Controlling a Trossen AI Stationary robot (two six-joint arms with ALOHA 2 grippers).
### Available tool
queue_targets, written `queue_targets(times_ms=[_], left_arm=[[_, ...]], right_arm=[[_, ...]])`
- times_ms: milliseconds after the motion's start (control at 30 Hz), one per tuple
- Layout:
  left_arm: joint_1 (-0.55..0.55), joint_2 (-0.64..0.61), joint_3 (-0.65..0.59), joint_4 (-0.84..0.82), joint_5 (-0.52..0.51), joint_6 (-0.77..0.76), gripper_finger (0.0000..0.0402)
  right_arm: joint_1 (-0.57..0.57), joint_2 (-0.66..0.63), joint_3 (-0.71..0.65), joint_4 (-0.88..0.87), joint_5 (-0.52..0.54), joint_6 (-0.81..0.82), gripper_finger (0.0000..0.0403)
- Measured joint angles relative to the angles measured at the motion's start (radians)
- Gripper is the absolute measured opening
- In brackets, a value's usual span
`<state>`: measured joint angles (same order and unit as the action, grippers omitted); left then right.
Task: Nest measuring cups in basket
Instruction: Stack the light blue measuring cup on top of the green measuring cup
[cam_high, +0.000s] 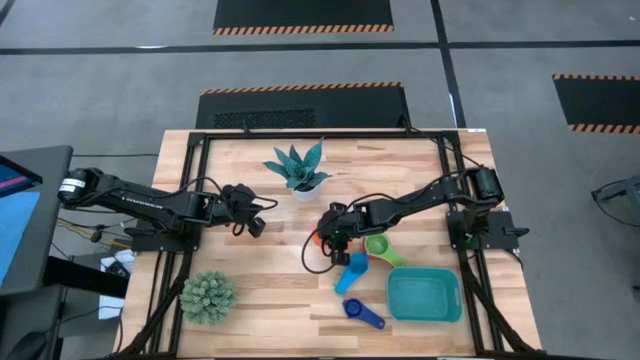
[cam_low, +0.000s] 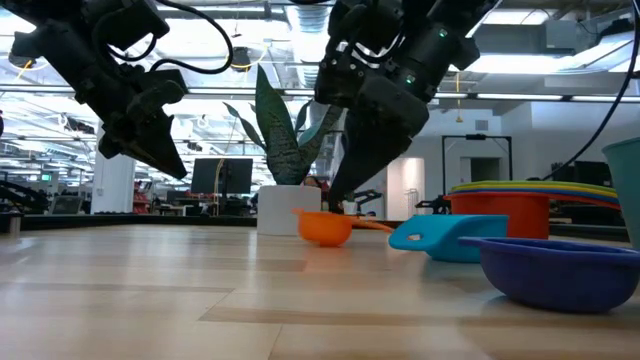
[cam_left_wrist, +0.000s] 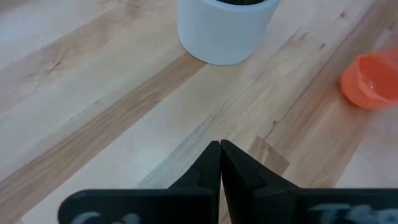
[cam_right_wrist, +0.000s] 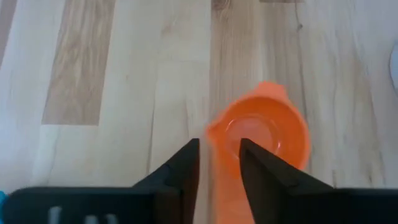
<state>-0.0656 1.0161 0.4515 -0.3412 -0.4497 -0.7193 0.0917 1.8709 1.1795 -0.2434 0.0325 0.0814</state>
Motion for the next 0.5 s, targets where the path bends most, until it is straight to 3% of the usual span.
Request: queue_targets(times_ms=[233,333,500], left_arm=[[0.0,0.0,0.0,-0.008,0.0,0.0,0.0],[0.0,0.0,0.0,-0.015,0.0,0.004,0.0],[0.0,0.0,0.0,-0.014,-0.009,0.007,0.0]], right_arm=[[-0.006,0.0,0.134,-0.201,0.01,-0.144,0.02],[0.011,-0.002,0.175,-0.35,0.008,-0.216,0.0206],[0.035,-0.002,0.187,-0.628,0.006,-0.199,0.0202]])
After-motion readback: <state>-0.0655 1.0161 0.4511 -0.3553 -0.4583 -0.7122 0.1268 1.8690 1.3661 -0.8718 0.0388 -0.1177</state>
